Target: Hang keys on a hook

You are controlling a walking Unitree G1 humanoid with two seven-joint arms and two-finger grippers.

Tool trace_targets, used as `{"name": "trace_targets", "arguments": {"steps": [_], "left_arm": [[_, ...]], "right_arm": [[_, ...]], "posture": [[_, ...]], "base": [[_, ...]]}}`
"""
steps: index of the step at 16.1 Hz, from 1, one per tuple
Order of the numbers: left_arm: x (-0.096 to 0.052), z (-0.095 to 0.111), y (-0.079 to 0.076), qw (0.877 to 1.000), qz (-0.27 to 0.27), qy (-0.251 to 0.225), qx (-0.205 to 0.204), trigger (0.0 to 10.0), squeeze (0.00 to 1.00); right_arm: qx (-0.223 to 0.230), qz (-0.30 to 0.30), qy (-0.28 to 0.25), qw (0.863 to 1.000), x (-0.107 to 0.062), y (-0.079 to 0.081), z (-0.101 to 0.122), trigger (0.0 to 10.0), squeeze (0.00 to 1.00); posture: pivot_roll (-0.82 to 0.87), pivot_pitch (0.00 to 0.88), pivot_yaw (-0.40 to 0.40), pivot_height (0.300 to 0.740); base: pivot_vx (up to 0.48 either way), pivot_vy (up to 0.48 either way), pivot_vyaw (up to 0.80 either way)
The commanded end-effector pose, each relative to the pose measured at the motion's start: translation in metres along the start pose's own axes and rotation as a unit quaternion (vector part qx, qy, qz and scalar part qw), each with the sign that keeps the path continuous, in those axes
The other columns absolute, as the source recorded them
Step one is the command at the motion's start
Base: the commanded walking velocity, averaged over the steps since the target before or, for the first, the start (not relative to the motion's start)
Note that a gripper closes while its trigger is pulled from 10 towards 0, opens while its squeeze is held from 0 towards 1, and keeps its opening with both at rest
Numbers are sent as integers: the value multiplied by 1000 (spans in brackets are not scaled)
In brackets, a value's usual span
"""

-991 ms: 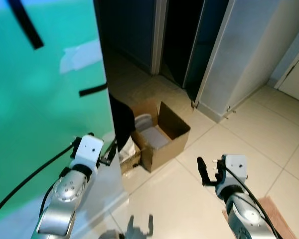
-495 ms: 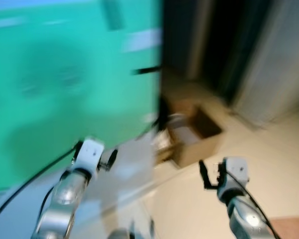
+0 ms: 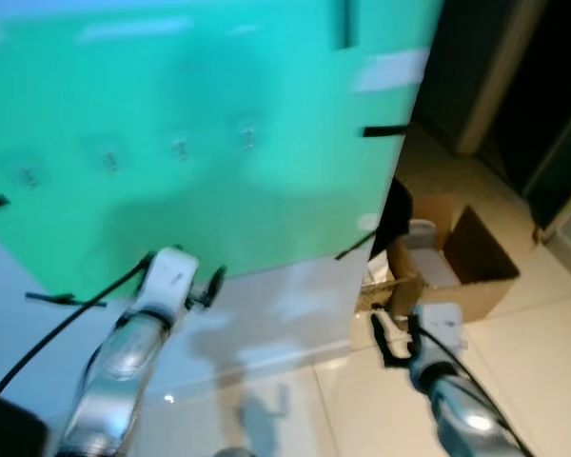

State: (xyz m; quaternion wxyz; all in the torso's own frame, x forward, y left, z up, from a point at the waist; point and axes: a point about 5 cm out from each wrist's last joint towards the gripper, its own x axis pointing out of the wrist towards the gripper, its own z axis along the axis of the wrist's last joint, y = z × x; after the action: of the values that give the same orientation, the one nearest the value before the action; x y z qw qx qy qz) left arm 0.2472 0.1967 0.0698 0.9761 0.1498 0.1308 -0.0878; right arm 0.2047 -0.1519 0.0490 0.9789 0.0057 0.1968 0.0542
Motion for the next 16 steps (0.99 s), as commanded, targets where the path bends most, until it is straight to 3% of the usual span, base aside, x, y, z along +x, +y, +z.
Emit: {"name": "trace_targets", "arguments": {"steps": [1,5,7,9,10,11,12,14,16], "left_arm": [[-2,6,0,1000,9,-11,-6,10000,0],[-25,-3,5,999,42,3,-19,10000,0],[-29,3,7,999,45,-1,-18,10000,0],[-25,12,1,999,34,-6,-22,10000,0],[-19,15,-2,999,32,-10,-29,10000,682],[-15,17,-2,999,31,-11,-33,10000,682],[-4,21,-1,999,25,-20,-14,10000,1000],[5,26,7,997,60,-41,0,10000,1000],[7,31,5,997,45,-57,-9,10000,1000]], "right_arm": [[-3,3,-4,1000,0,-4,5,10000,1000],[1,45,-2,999,7,7,6,10000,1000],[12,50,-3,999,12,10,11,10000,1000],[26,37,-10,999,16,2,13,10000,1000],[23,18,-19,999,16,-6,16,10000,1000],[19,12,-25,999,16,-8,19,10000,1000],[12,-24,-42,999,15,-17,29,10000,1000],[30,-41,-48,998,10,-25,28,10000,1000],[48,-39,-27,998,14,-22,16,10000,1000]], "posture": [[-75,0,4,740],[-20,0,-59,740],[3,0,-89,740],[8,0,-74,740],[-52,0,-30,740],[-62,0,-33,740],[-118,0,4,740],[-114,0,9,740],[-86,0,-32,740]], "base": [[0,0,800],[0,0,800],[0,0,800],[0,0,800],[0,0,800],[0,0,800],[0,0,800],[0,0,800],[0,0,800]]}}
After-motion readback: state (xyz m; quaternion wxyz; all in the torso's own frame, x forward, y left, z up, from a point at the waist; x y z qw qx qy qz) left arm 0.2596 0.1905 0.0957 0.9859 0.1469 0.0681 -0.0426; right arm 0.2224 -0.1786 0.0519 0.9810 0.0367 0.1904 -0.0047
